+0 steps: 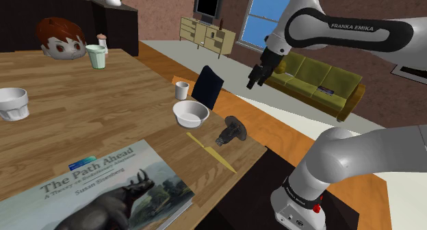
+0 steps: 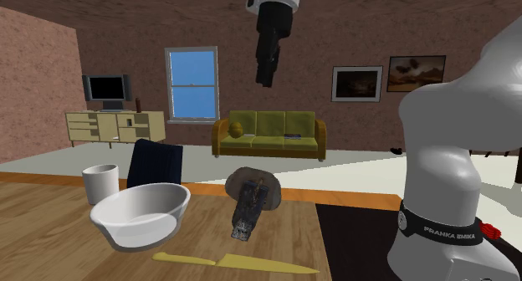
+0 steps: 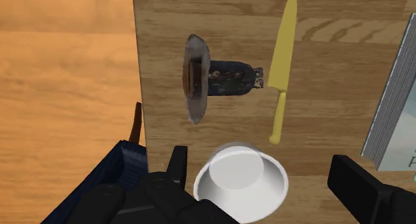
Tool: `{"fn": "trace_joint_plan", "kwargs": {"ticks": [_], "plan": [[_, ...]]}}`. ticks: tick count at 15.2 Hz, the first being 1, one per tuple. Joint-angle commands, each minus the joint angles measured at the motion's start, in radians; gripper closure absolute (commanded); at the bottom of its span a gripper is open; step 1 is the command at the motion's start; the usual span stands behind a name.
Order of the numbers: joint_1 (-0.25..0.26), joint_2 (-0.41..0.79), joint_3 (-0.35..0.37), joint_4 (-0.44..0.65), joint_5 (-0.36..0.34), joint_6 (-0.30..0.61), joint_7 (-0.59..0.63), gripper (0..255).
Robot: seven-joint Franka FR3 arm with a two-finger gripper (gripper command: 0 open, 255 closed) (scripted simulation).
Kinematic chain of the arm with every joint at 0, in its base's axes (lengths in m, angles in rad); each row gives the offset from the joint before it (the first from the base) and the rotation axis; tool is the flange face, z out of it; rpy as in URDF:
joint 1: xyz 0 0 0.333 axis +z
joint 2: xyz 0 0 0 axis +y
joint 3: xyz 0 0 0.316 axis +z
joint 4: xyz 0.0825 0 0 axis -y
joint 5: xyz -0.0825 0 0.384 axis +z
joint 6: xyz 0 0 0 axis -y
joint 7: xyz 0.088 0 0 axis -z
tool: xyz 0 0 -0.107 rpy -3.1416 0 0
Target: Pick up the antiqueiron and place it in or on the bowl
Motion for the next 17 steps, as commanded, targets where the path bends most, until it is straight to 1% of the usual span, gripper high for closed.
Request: {"fn": "trace_joint_plan", "kwargs": {"ticks": [1, 5, 9, 12, 14, 17], "plan": [[-0.007, 0.008, -0.026, -0.063, 0.010, 0.073, -0.008, 0], [-0.015, 0.050, -0.078, -0.167, 0.034, 0.218, -0.030, 0], [-0.011, 0.126, -0.137, -0.253, 0.070, 0.375, -0.065, 0], [0.009, 0.207, -0.190, -0.302, 0.116, 0.502, -0.106, 0], [0.037, 0.274, -0.233, -0.327, 0.161, 0.589, -0.146, 0], [0.060, 0.314, -0.248, -0.337, 0.187, 0.639, -0.164, 0]]}}
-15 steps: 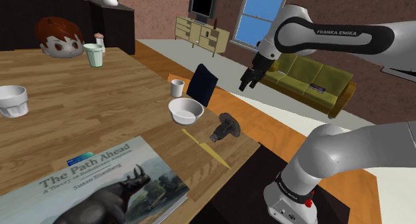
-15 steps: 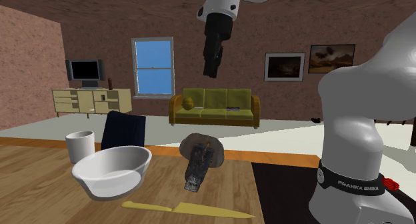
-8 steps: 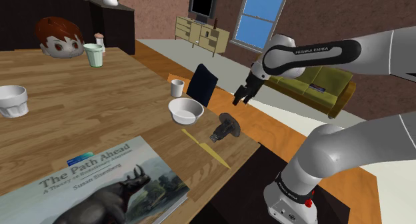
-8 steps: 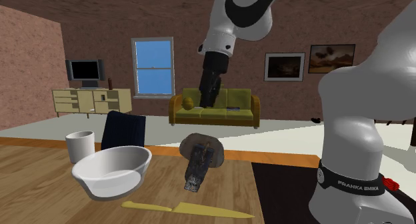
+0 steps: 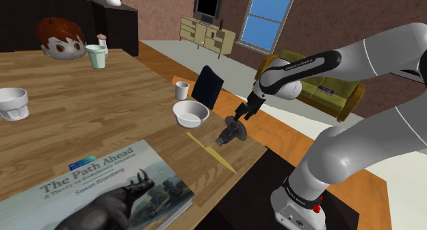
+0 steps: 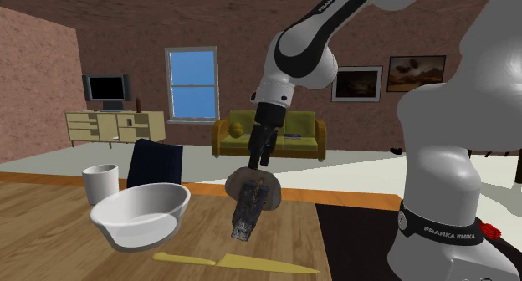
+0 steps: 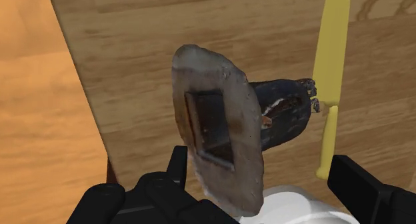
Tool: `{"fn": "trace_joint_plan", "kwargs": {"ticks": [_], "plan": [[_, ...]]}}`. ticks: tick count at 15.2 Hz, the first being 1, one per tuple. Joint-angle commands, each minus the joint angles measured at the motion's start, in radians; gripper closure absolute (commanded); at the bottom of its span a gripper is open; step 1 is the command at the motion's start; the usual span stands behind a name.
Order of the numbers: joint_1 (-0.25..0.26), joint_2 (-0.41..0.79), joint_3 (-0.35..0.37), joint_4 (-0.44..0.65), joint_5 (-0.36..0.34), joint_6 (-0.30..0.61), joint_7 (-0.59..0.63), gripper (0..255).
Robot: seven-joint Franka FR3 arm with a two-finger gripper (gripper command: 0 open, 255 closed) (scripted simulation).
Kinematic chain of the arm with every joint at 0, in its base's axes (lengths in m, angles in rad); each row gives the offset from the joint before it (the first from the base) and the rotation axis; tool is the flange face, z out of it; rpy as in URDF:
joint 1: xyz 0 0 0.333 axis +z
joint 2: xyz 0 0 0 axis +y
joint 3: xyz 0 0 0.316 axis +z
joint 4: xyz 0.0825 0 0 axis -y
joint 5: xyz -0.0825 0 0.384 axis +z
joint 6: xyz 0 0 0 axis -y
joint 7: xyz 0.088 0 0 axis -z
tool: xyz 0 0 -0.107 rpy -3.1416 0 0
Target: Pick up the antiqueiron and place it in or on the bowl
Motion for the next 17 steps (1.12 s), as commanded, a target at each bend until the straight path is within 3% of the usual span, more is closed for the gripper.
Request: {"fn": "trace_joint_plan", "kwargs": {"ticks": [1, 5, 13, 14, 17], "plan": [[0.019, 0.032, -0.010, -0.008, 0.021, 0.042, -0.013, 0], [0.072, 0.109, -0.035, -0.017, 0.078, 0.128, -0.051, 0], [0.072, 0.108, -0.035, -0.017, 0.078, 0.127, -0.051, 0], [0.072, 0.108, -0.035, -0.017, 0.078, 0.127, -0.051, 255], [0.072, 0.108, -0.035, -0.017, 0.078, 0.127, -0.051, 255]]}}
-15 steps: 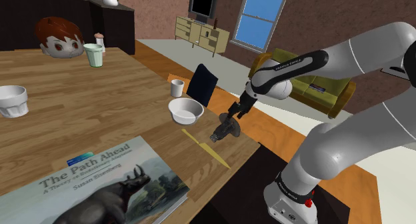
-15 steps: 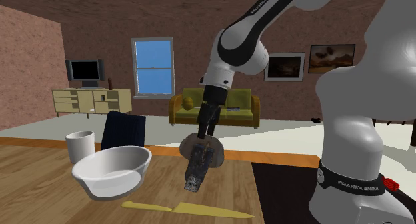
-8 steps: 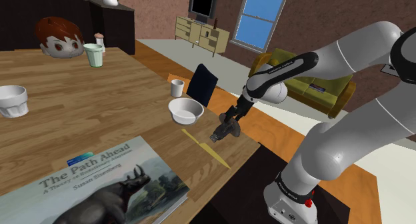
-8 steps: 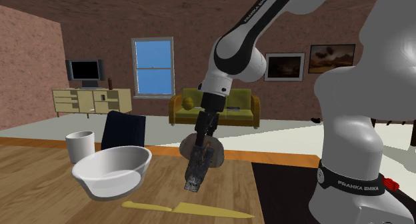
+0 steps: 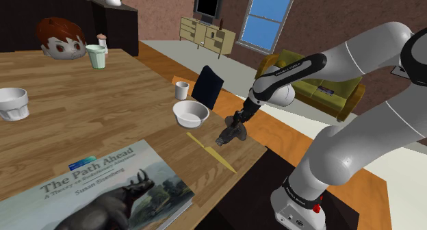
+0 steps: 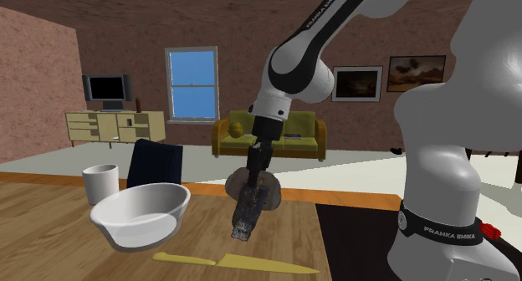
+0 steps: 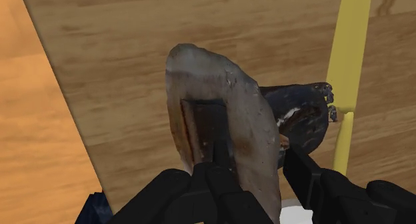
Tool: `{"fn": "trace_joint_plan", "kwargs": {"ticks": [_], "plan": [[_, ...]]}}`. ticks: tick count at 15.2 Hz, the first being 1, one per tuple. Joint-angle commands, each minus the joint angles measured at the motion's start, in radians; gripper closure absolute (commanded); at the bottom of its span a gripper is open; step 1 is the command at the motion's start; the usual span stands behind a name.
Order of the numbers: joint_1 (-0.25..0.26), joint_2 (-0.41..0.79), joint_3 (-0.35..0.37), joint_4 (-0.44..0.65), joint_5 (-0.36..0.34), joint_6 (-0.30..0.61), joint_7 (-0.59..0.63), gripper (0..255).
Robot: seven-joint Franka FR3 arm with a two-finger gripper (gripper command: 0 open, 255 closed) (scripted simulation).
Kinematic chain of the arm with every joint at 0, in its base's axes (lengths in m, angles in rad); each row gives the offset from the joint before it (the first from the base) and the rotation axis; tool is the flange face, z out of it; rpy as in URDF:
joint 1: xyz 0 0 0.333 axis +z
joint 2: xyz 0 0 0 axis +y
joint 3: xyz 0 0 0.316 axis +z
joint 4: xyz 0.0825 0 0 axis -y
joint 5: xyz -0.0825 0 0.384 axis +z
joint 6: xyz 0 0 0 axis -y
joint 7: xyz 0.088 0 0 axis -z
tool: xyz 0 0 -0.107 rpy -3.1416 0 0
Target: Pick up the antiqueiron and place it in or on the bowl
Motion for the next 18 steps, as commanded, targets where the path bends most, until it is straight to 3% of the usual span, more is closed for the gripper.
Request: {"fn": "trace_joint_plan", "kwargs": {"ticks": [1, 6, 18], "plan": [[0.000, 0.000, 0.000, 0.000, 0.000, 0.000, 0.000, 255], [0.000, 0.000, 0.000, 0.000, 0.000, 0.000, 0.000, 255], [-0.079, -0.157, 0.071, 0.060, -0.095, -0.213, 0.107, 255]]}}
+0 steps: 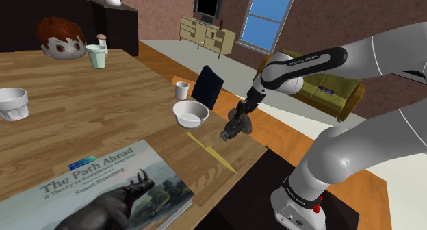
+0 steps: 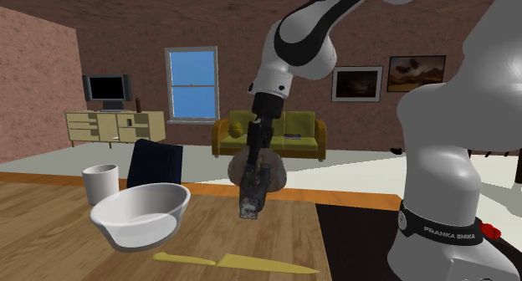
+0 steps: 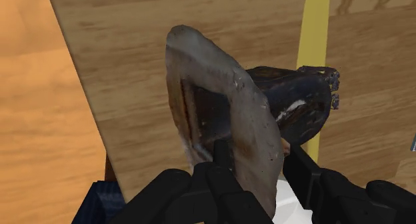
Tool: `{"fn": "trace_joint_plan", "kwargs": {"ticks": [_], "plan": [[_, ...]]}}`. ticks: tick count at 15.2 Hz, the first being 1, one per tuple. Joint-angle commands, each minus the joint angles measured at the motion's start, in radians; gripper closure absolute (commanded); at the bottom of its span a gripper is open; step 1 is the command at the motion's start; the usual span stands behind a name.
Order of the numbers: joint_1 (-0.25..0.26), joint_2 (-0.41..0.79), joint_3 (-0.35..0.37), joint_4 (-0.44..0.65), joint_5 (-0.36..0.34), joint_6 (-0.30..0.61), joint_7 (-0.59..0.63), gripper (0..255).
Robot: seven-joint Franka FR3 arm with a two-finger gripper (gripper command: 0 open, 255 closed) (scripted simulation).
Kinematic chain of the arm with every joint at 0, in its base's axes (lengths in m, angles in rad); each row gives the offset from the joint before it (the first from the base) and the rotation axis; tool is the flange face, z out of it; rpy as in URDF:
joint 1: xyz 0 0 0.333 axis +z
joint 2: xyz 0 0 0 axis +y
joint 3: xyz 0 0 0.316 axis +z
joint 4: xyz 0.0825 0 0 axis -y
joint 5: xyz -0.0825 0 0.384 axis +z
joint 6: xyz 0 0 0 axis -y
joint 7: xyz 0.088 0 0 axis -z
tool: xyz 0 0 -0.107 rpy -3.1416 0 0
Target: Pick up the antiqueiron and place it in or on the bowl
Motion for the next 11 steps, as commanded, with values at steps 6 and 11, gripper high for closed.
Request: {"fn": "trace_joint_plan", "kwargs": {"ticks": [6, 11], "plan": [[-0.021, -0.064, 0.024, 0.056, -0.025, -0.118, 0.038, 255], [-0.030, -0.100, 0.039, 0.100, -0.035, -0.197, 0.061, 255]]}}
